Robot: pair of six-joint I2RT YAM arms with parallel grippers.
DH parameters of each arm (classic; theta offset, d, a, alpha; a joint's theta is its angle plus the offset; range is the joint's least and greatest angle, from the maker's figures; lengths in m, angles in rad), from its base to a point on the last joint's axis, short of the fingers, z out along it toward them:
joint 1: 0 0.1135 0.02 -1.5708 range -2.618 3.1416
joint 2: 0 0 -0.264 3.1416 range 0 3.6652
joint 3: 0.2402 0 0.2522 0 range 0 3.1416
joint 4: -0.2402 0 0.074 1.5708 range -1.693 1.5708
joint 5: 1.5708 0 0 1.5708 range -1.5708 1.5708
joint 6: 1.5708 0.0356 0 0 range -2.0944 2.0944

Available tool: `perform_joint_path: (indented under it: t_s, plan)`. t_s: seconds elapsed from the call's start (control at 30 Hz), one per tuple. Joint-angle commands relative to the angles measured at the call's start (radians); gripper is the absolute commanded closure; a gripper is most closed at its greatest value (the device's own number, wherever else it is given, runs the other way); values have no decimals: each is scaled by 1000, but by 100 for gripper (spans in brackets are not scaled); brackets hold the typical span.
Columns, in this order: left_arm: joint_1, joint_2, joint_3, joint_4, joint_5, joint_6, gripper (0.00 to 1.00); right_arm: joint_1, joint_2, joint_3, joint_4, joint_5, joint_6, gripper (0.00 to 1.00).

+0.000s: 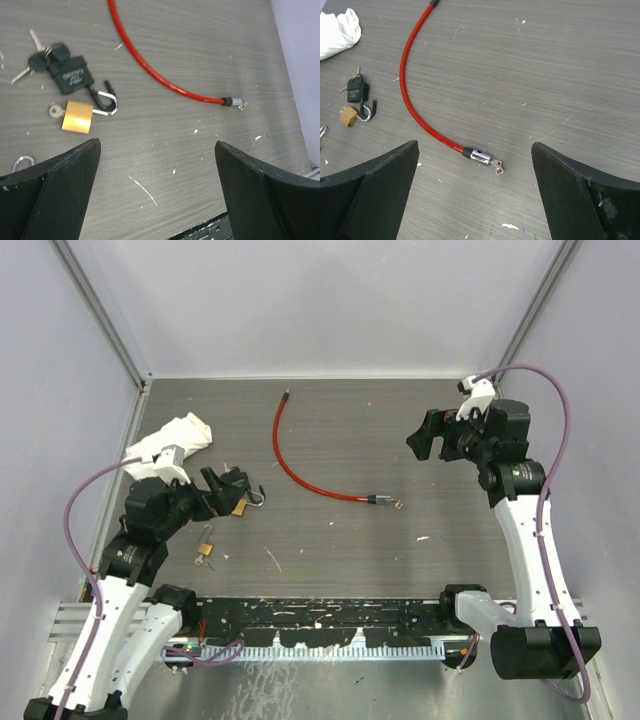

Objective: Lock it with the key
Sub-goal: Move the distractor to the corner of the board.

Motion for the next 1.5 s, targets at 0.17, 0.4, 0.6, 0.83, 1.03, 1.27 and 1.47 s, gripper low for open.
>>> perform_joint_path:
  t_s: [0.17,0.4,0.6,0.83,1.03,1.27,1.47]
  plan:
    - [104,-8,-219,231,70,-175,1,-19,-10,-219,299,-173,-7,0]
    - [127,112,-273,396,16,-230,1,-23,-10,-303,380,-283,-37,0]
    - [142,316,-211,591,-77,-240,2,-23,-11,-331,420,-351,-61,0]
    - [262,687,4,748,-44,-348,5,-22,-20,-348,449,-398,-80,0]
    - [363,978,291,616,-126,-483,11,-13,-24,-350,457,-385,-84,0]
    - [366,1104,554,214,-290,-446,12,7,-19,-336,430,-344,-108,0]
    - [349,1021,524,280,-319,-246,12,27,-7,-334,422,-315,-124,0]
